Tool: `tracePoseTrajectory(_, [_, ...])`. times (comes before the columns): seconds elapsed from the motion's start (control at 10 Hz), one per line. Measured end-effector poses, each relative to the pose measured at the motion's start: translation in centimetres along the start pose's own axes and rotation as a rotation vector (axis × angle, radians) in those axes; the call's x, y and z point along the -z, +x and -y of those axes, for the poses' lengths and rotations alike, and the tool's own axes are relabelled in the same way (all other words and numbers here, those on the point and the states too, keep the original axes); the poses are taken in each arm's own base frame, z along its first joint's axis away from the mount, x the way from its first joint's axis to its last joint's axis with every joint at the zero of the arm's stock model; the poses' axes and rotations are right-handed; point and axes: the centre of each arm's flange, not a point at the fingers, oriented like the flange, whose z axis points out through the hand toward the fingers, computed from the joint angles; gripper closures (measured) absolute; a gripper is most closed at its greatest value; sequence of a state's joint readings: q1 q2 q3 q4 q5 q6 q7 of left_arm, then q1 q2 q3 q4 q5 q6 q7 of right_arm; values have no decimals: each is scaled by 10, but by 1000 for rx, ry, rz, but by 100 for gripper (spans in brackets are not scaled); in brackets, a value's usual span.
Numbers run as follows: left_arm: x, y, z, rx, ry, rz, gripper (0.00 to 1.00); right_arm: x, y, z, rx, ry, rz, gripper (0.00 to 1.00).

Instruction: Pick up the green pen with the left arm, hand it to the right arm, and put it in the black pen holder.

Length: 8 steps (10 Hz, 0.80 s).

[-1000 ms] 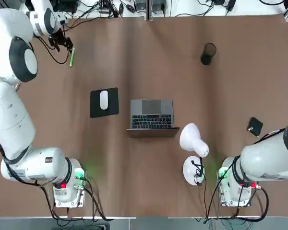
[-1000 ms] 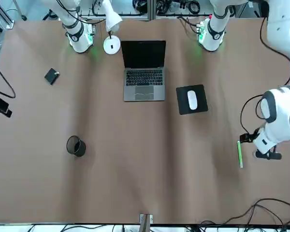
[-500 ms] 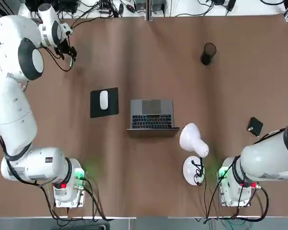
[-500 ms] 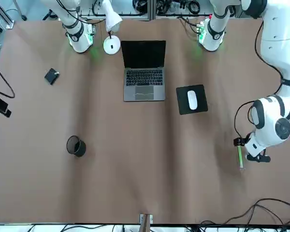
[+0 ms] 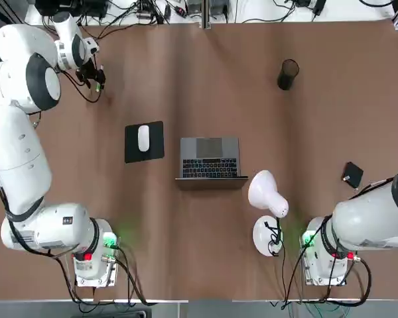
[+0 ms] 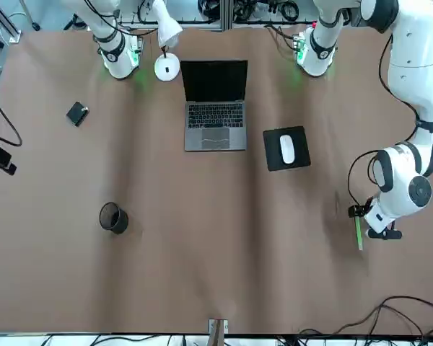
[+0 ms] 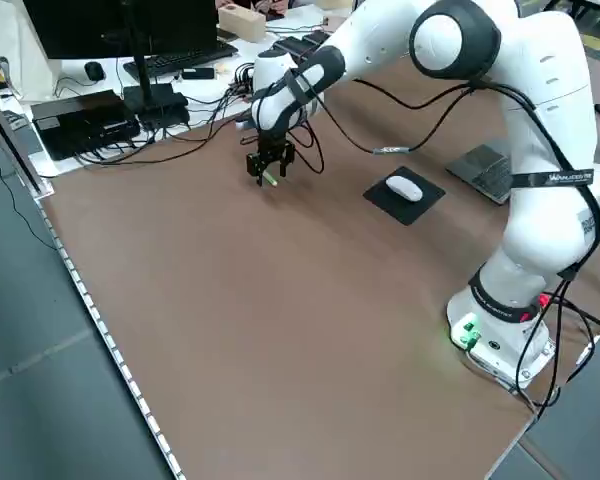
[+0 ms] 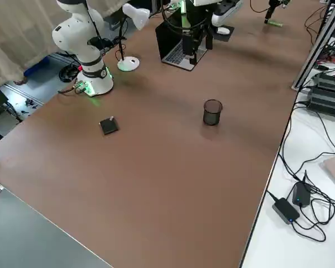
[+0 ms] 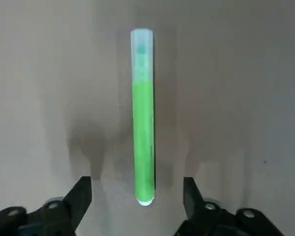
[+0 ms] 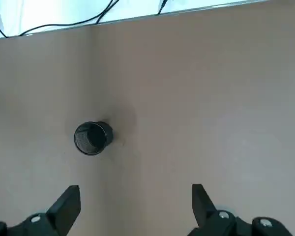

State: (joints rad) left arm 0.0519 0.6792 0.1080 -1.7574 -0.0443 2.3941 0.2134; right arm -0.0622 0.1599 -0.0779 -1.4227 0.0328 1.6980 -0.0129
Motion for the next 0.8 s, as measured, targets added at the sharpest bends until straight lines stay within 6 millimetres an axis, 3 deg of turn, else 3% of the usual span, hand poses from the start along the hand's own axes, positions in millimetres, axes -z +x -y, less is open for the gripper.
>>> tracePoseTrajectory(0.3, [-5,-2,-1,1,-2,9,26,0,0,0,0,0,0,0])
tracePoseTrajectory(0.6, [-3,-2,-2,8,-11,4,48,0,0,-2,-3,-1,0,0])
tracePoseTrajectory(0.8, [-1,-1,-3,9,-14,0,80,0,0,-2,-4,-1,0,0])
